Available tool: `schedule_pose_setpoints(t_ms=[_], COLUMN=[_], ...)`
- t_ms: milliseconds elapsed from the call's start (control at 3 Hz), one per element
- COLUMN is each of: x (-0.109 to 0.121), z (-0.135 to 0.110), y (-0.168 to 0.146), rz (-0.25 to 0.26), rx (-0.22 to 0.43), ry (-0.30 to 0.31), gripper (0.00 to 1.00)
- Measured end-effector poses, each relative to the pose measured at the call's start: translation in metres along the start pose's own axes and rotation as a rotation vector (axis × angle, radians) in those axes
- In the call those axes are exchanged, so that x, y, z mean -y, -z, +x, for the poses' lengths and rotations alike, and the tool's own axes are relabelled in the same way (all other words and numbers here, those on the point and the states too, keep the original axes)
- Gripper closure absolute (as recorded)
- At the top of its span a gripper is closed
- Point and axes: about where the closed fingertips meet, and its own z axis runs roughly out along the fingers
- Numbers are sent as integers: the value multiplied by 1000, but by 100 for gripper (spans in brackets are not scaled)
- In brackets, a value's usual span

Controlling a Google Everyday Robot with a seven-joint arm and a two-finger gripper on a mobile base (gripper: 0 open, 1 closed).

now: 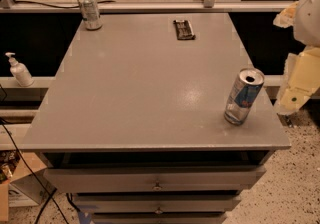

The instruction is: Move redbull can near 7up can

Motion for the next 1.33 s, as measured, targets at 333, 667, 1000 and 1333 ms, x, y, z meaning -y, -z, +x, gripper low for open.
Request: schedule_pose_setpoints(t_ms=[333, 667, 1000, 1333], x=[0, 0, -1, 2], z=[0, -2, -5, -10], y=[0, 0, -12, -34], rz=[0, 3, -14, -41], rx=[0, 16, 100, 207], ry=[0, 4, 4, 3], gripper=[0, 0, 0, 0])
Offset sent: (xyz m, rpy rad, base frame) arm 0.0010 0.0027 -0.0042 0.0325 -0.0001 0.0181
